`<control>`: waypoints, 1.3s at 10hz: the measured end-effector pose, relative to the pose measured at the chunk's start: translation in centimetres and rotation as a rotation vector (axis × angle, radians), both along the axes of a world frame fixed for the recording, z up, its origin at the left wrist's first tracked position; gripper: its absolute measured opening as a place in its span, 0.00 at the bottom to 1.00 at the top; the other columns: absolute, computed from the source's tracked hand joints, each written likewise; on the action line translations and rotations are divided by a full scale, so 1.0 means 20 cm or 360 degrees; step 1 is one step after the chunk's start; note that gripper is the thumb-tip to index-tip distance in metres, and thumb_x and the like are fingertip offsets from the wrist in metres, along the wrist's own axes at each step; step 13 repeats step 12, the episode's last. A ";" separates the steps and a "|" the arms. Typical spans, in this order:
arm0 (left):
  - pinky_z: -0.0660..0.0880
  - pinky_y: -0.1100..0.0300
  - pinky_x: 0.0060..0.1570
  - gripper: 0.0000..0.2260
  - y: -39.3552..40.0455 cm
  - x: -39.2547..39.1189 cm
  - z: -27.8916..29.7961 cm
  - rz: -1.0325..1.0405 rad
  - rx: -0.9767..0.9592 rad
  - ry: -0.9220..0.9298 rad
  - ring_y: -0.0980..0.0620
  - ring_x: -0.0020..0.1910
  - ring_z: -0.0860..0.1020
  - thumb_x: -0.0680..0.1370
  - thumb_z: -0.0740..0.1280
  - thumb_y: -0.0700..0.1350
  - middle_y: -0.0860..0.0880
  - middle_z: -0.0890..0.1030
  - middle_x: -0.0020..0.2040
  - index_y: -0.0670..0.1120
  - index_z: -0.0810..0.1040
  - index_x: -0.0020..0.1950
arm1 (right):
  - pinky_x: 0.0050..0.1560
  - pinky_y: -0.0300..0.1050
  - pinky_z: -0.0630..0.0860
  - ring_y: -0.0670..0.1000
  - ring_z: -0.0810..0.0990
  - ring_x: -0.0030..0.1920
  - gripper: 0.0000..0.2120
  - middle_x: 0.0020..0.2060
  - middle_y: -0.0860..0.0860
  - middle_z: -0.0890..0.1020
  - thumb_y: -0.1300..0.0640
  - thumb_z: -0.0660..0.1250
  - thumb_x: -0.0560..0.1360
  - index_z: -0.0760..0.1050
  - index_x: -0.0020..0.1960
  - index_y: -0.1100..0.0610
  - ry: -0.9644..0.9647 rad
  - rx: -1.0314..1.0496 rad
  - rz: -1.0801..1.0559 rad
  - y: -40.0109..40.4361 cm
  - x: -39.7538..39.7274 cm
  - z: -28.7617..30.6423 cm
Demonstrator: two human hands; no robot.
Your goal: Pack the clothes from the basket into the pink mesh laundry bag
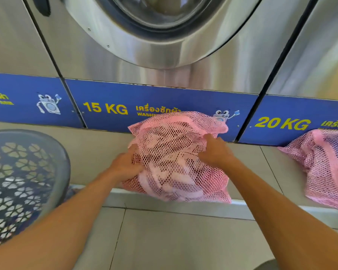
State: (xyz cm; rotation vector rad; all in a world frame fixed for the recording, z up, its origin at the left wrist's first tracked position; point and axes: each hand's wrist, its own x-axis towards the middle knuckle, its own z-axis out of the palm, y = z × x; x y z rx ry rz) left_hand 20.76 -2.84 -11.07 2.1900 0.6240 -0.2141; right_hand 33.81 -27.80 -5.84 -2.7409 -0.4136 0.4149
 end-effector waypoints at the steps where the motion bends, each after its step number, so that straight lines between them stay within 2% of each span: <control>1: 0.72 0.50 0.66 0.36 0.02 -0.05 0.03 0.0042 -0.0084 -0.0006 0.48 0.63 0.76 0.64 0.70 0.53 0.55 0.77 0.65 0.64 0.65 0.71 | 0.76 0.61 0.60 0.63 0.60 0.78 0.56 0.81 0.55 0.57 0.40 0.78 0.67 0.45 0.82 0.48 0.0485 -0.0219 0.0415 0.05 -0.11 0.05; 2: 0.69 0.46 0.70 0.40 0.00 -0.06 0.02 -0.0192 -0.0044 0.0191 0.46 0.70 0.70 0.64 0.72 0.49 0.51 0.70 0.74 0.64 0.62 0.74 | 0.76 0.68 0.52 0.67 0.49 0.80 0.68 0.82 0.59 0.43 0.32 0.78 0.60 0.33 0.80 0.43 0.0571 -0.0504 0.0492 0.09 -0.18 -0.04; 3: 0.57 0.43 0.76 0.56 -0.03 -0.03 -0.05 -0.0540 0.0337 0.0521 0.40 0.79 0.50 0.63 0.77 0.52 0.45 0.45 0.81 0.64 0.42 0.79 | 0.74 0.72 0.55 0.70 0.46 0.79 0.68 0.79 0.63 0.35 0.37 0.80 0.62 0.30 0.79 0.42 0.0325 -0.0553 0.0351 0.14 -0.22 -0.22; 4: 0.59 0.40 0.74 0.58 -0.01 0.03 -0.14 -0.0452 0.0417 0.0282 0.38 0.79 0.51 0.56 0.74 0.66 0.43 0.46 0.81 0.68 0.42 0.77 | 0.70 0.73 0.60 0.69 0.52 0.78 0.59 0.81 0.62 0.40 0.44 0.79 0.67 0.36 0.80 0.41 0.0085 -0.0453 0.0261 0.18 -0.18 -0.26; 5: 0.65 0.37 0.70 0.51 0.04 0.19 -0.31 -0.0301 0.0397 -0.0102 0.36 0.76 0.60 0.55 0.67 0.71 0.41 0.57 0.78 0.69 0.50 0.76 | 0.69 0.74 0.61 0.67 0.51 0.79 0.52 0.82 0.60 0.43 0.48 0.75 0.73 0.39 0.80 0.39 -0.0119 -0.0356 0.0114 0.22 -0.04 -0.32; 6: 0.68 0.36 0.66 0.48 0.01 0.29 -0.37 -0.0175 0.0421 -0.0161 0.34 0.73 0.63 0.56 0.67 0.70 0.40 0.62 0.75 0.67 0.54 0.75 | 0.70 0.75 0.58 0.67 0.47 0.80 0.51 0.82 0.59 0.42 0.47 0.73 0.74 0.36 0.80 0.38 -0.0203 -0.0354 0.0072 0.25 0.03 -0.41; 7: 0.69 0.34 0.65 0.49 -0.02 0.33 -0.38 -0.0136 0.0415 -0.0067 0.33 0.72 0.62 0.56 0.68 0.69 0.41 0.62 0.74 0.64 0.57 0.75 | 0.72 0.74 0.54 0.66 0.44 0.80 0.52 0.82 0.58 0.40 0.49 0.72 0.75 0.34 0.79 0.38 -0.0201 -0.0303 -0.0010 0.29 0.03 -0.45; 8: 0.67 0.35 0.66 0.49 0.02 0.24 -0.33 -0.0271 0.0361 0.0085 0.35 0.74 0.59 0.57 0.70 0.66 0.41 0.58 0.76 0.65 0.54 0.76 | 0.73 0.72 0.55 0.66 0.44 0.80 0.52 0.81 0.58 0.40 0.48 0.72 0.75 0.34 0.80 0.39 -0.0092 -0.0365 -0.0005 0.26 -0.02 -0.39; 9: 0.67 0.41 0.70 0.44 0.06 0.07 0.02 -0.0400 0.0319 0.0297 0.37 0.75 0.62 0.67 0.73 0.54 0.42 0.60 0.77 0.64 0.52 0.78 | 0.74 0.67 0.60 0.65 0.44 0.80 0.50 0.81 0.56 0.38 0.56 0.70 0.76 0.35 0.81 0.42 0.0243 -0.0499 0.0082 0.20 -0.13 -0.11; 10: 0.65 0.53 0.71 0.39 0.01 -0.01 0.39 -0.0426 0.0225 0.0343 0.40 0.75 0.63 0.75 0.69 0.43 0.43 0.61 0.78 0.57 0.53 0.80 | 0.72 0.64 0.66 0.64 0.48 0.81 0.47 0.82 0.54 0.38 0.61 0.67 0.76 0.40 0.82 0.45 0.0380 -0.0511 0.0076 0.19 -0.17 0.20; 11: 0.65 0.58 0.68 0.37 -0.08 -0.05 0.93 -0.0495 0.0179 0.0407 0.43 0.75 0.64 0.77 0.66 0.41 0.43 0.61 0.78 0.54 0.51 0.81 | 0.69 0.61 0.70 0.60 0.54 0.79 0.43 0.82 0.54 0.44 0.61 0.68 0.75 0.47 0.81 0.47 0.0413 -0.0437 0.0135 0.20 -0.25 0.74; 12: 0.67 0.57 0.67 0.37 -0.12 -0.05 1.30 -0.0476 0.0145 0.0411 0.43 0.73 0.66 0.76 0.67 0.42 0.41 0.64 0.76 0.52 0.53 0.81 | 0.69 0.58 0.70 0.60 0.55 0.79 0.44 0.82 0.55 0.46 0.61 0.69 0.74 0.47 0.81 0.48 0.0430 -0.0402 0.0142 0.20 -0.31 1.13; 13: 0.67 0.57 0.67 0.37 -0.12 -0.05 1.30 -0.0476 0.0145 0.0411 0.43 0.73 0.66 0.76 0.67 0.42 0.41 0.64 0.76 0.52 0.53 0.81 | 0.69 0.58 0.70 0.60 0.55 0.79 0.44 0.82 0.55 0.46 0.61 0.69 0.74 0.47 0.81 0.48 0.0430 -0.0402 0.0142 0.20 -0.31 1.13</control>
